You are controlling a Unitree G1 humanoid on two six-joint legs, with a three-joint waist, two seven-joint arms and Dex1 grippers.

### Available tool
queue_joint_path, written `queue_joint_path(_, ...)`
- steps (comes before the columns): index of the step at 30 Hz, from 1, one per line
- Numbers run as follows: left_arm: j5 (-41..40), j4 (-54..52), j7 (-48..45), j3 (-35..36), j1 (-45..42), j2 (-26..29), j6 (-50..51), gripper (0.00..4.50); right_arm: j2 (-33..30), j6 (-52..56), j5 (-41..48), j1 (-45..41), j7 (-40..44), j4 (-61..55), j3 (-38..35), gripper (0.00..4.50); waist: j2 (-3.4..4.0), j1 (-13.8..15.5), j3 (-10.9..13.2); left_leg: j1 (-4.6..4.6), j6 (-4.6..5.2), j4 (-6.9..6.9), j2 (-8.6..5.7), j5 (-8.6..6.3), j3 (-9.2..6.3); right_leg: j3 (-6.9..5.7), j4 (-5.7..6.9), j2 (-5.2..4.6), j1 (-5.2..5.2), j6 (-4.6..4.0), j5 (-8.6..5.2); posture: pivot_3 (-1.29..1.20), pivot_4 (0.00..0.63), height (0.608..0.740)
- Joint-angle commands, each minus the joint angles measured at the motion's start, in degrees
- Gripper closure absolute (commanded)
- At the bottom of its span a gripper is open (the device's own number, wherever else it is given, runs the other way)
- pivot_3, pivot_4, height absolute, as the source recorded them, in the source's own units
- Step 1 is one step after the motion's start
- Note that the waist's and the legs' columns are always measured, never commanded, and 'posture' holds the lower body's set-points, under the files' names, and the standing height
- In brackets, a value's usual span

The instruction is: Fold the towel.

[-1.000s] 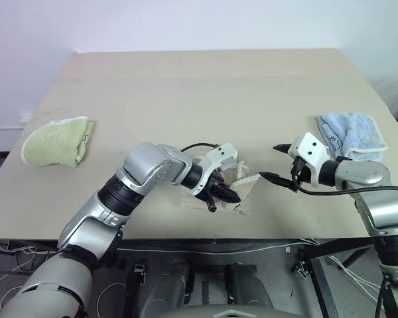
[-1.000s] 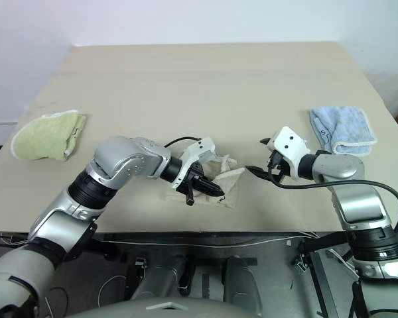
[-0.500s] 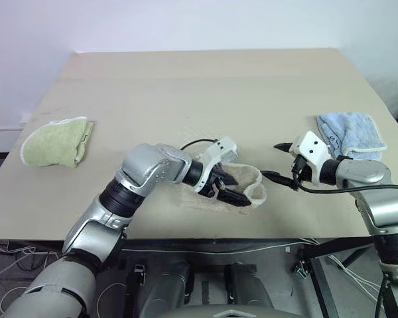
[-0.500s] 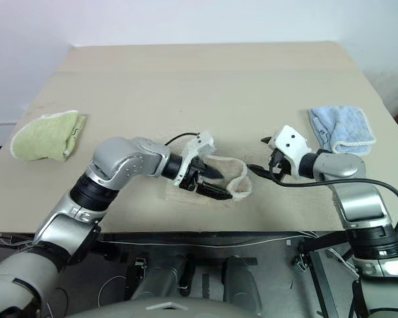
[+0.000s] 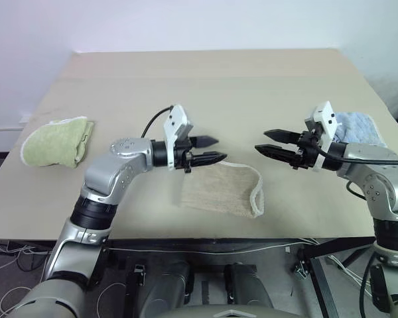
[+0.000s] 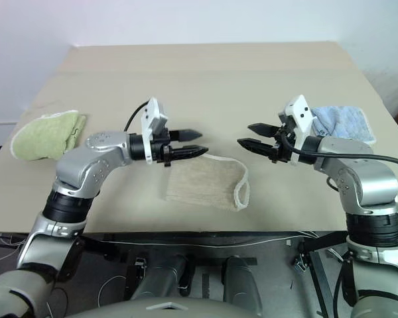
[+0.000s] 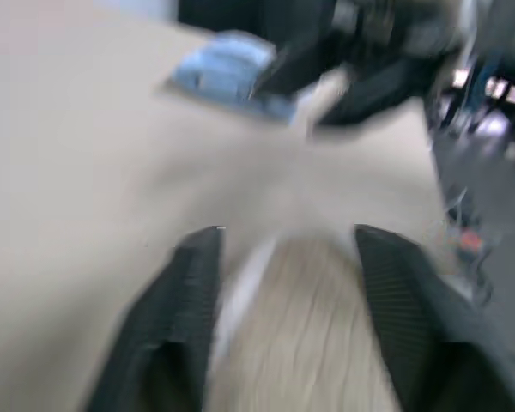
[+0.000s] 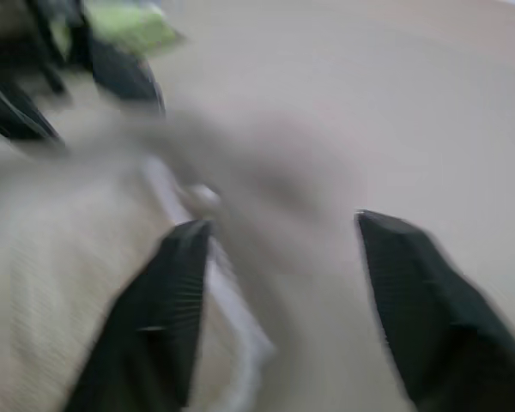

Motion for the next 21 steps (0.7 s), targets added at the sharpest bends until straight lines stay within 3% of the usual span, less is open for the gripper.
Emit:
queue_joint_path(1, 0.00, -2.26, -1.92, 0.82, 1.01, -0.71, -5.19, 3.41, 3.37, 4.48, 8.43, -0.87, -2.31, -4.62, -3.18, 3.35, -0.01, 0.08, 0.00, 0.00, 0.01, 0.00, 0.00, 0.00, 0.00, 0.00, 0.00, 0.00, 0.00, 0.00, 0.00, 0.00, 0.150, 0.740)
queue_joint_path(4, -0.03, -3.30, -3.84, 0.13, 2.44, -1.65, -8.42, 4.46, 7.24, 7.99, 14.40, 0.81, -4.80, -5.60, -4.54, 4.42, -0.01, 0.10, 0.00, 0.00, 0.02, 0.02, 0.00, -0.02, -0.02, -0.02, -0.03, -0.02, 0.06, 0.00, 0.00, 0.00, 0.150, 0.740)
queue_joint_path(12, 5.06, 7.43, -5.91, -2.91, 5.90, -3.98, -15.97, 4.49, 11.09, 4.06, 10.12, 6.33, -6.40, -2.54, 2.14, 4.47, 0.02, -0.25, -0.02, 0.04, 0.04, 0.03, 0.00, -0.02, 0.01, -0.01, 0.02, -0.01, 0.05, 0.00, 0.00, 0.00, 0.150, 0.740)
queue_joint_path(16, 11.02, 15.26, -7.32, -5.83, 6.58, -4.70, -25.63, 4.49, 13.05, -1.30, 1.46, 6.38, -8.75, 3.95, 8.15, 4.47, 0.02, -0.23, -0.03, 0.08, 0.01, 0.02, 0.00, 0.00, 0.00, -0.01, 0.08, 0.00, 0.05, -0.01, 0.00, 0.00, 0.150, 0.740)
queue_joint_path(21, 16.13, 24.15, -6.29, -7.19, 7.45, -5.56, -31.99, 4.49, 12.62, -8.45, -8.28, 9.05, -5.46, 10.11, 18.21, 4.47, 0.00, -0.02, -0.12, 0.07, 0.01, 0.02, -0.01, 0.00, 0.01, -0.02, 0.02, -0.01, 0.04, -0.01, 0.00, 0.00, 0.150, 0.740)
